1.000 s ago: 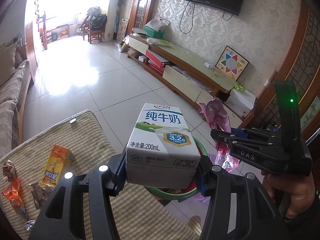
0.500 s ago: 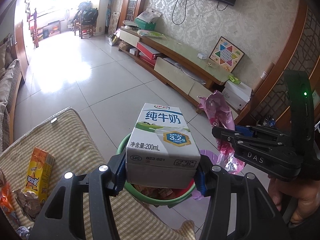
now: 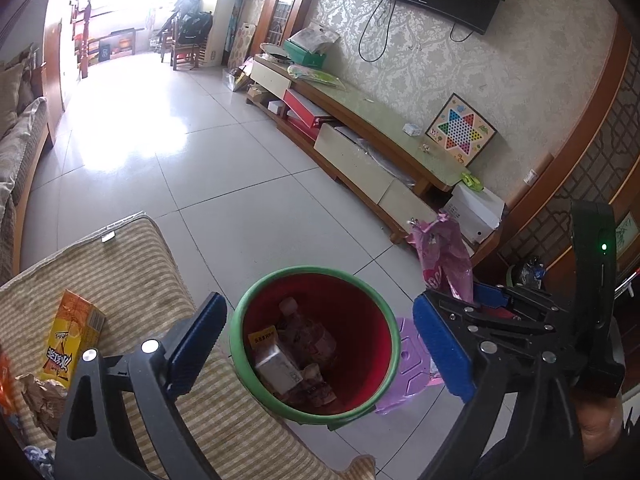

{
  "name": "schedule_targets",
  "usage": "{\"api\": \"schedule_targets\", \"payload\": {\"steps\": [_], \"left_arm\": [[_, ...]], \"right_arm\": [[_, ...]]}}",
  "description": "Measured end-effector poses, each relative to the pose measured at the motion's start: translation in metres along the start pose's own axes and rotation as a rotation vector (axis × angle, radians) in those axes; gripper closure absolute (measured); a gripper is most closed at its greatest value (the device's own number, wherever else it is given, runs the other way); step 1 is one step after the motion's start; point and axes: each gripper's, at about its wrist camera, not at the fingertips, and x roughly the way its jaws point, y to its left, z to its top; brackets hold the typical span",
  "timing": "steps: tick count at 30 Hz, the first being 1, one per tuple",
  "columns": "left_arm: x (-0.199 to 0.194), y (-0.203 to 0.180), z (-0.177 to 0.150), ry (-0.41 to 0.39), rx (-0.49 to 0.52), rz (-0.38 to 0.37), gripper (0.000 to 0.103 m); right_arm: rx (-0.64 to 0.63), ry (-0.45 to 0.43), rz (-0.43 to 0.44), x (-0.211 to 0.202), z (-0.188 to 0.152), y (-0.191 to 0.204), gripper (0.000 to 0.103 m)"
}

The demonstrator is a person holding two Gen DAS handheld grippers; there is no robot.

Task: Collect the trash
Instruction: 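Open both tools to drop the wrapper and carton into the bucket, then move both tools back to the table toward the crumpled paper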

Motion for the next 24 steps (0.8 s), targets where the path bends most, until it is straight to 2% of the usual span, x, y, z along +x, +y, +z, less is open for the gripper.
{"api": "schedule_targets", "payload": {"steps": [1, 5, 8, 14, 24], "left_arm": [[-0.001, 0.002, 0.000, -0.005, -0.007, 0.006, 0.011], [-0.008, 0.014, -0.002, -0.014, -0.033, 0.025, 0.010], [-0.013, 0.024, -0.004, -0.017, -0.049, 0.040, 0.010], [-0.032, 0.044, -0.011, -0.029, -0.066, 0.075, 0.009], [-0.083, 0.086, -0.021, -0.058, -0.100, 0.173, 0.008]], "right_arm": [[-0.007, -0.007, -0.008, -0.001, 0.000, 0.001, 0.025], [-0.019, -0.020, -0.026, -0.003, 0.002, 0.003, 0.009], [-0.018, -0.015, -0.027, -0.002, 0.002, 0.004, 0.005], [-0.030, -0.022, -0.034, -0.002, 0.004, 0.010, 0.005], [-0.093, -0.030, -0.021, -0.001, 0.013, 0.046, 0.005]]}}
